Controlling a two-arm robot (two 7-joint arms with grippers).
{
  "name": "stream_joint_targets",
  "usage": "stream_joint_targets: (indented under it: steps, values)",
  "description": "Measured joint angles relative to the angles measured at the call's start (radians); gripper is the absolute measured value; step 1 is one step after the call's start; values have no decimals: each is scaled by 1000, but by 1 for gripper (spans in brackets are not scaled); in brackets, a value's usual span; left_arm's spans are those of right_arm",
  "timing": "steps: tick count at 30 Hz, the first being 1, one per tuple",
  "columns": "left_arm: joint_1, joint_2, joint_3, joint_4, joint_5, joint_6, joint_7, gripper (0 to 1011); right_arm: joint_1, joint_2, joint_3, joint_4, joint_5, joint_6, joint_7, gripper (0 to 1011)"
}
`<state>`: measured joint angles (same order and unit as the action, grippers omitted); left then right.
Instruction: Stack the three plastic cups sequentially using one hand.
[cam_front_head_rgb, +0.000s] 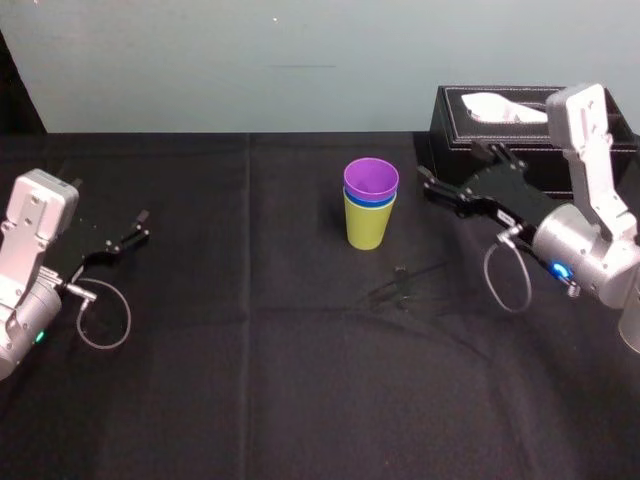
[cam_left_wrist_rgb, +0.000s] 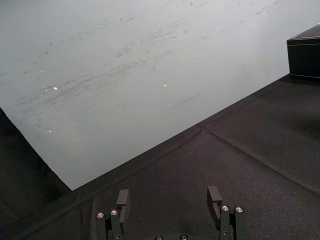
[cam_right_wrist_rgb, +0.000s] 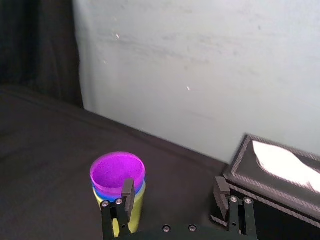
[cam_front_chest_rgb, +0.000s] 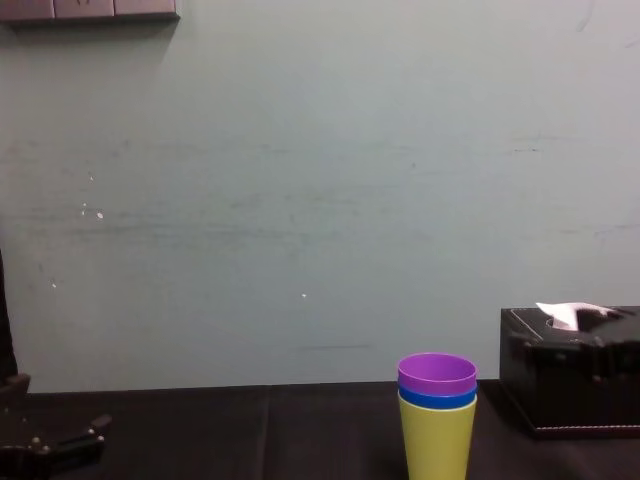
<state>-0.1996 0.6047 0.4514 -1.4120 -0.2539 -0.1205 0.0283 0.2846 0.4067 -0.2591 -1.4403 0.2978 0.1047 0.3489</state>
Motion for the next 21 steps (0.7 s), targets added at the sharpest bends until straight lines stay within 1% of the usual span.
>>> stream_joint_targets:
  steps: [2,7,14,21]
  values:
    - [0,0,0,0,0,0,0,1011,-16,12,7,-7,-3,15,-5,1002]
    - [0,0,0,0,0,0,0,1011,-45,26,13,-11,-9,26,-6,1002]
    - [0,0,0,0,0,0,0,1011,-67,26,7,1,-15,35,1,1002]
    - [0,0,0,0,0,0,0,1011,-70,20,-6,28,-18,30,18,1002]
